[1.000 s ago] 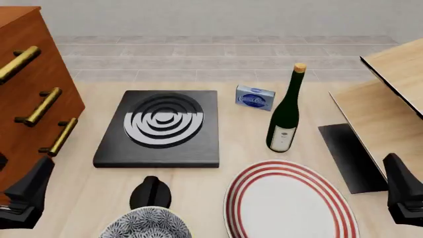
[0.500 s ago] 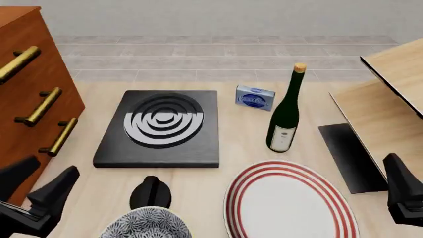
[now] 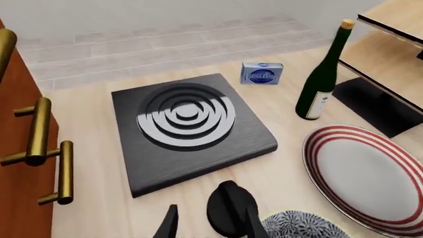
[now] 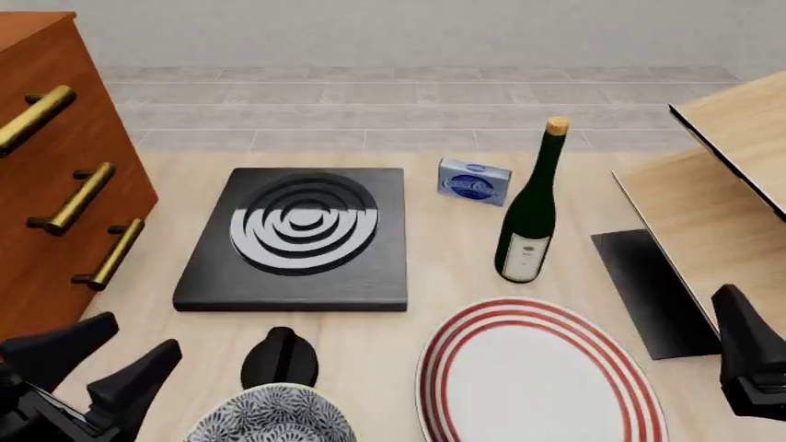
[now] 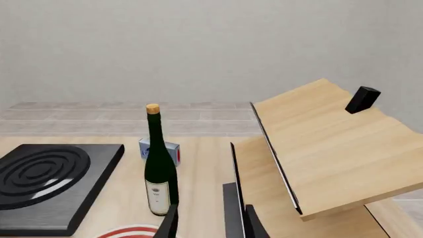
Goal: Put the bowl on the stove.
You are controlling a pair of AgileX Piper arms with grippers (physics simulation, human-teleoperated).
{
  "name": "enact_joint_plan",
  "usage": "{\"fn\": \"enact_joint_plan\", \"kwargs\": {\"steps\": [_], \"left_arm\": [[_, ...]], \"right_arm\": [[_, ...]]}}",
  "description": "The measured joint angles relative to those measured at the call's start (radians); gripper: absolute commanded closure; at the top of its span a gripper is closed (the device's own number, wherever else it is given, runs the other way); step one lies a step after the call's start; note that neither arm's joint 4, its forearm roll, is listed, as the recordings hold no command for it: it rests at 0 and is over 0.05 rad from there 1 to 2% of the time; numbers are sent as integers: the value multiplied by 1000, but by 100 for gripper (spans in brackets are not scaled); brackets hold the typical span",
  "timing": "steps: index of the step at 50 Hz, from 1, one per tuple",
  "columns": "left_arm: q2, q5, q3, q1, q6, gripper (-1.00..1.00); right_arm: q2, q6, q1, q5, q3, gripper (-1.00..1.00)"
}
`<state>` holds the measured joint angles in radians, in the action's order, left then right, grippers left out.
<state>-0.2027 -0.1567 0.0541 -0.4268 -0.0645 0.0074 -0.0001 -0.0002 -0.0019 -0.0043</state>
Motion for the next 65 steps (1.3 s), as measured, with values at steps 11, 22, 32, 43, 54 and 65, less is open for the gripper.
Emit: {"fn": "enact_joint_plan", "kwargs": {"steps": [11, 22, 32, 43, 54, 65], "left_arm": [[1, -50, 23, -56, -30, -100], [-46, -44, 27, -104, -37, -100], [-131, 2, 13, -145, -37, -100], [-225, 56, -3, -174, -39, -100], [-261, 63, -9, -199, -41, -100], [-289, 68, -13, -219, -43, -100]], "right_arm": [[0, 0, 0, 0, 0, -100], [0, 0, 0, 0, 0, -100], [0, 0, 0, 0, 0, -100], [0, 0, 0, 0, 0, -100], [0, 0, 0, 0, 0, -100], [0, 0, 0, 0, 0, -100]]}}
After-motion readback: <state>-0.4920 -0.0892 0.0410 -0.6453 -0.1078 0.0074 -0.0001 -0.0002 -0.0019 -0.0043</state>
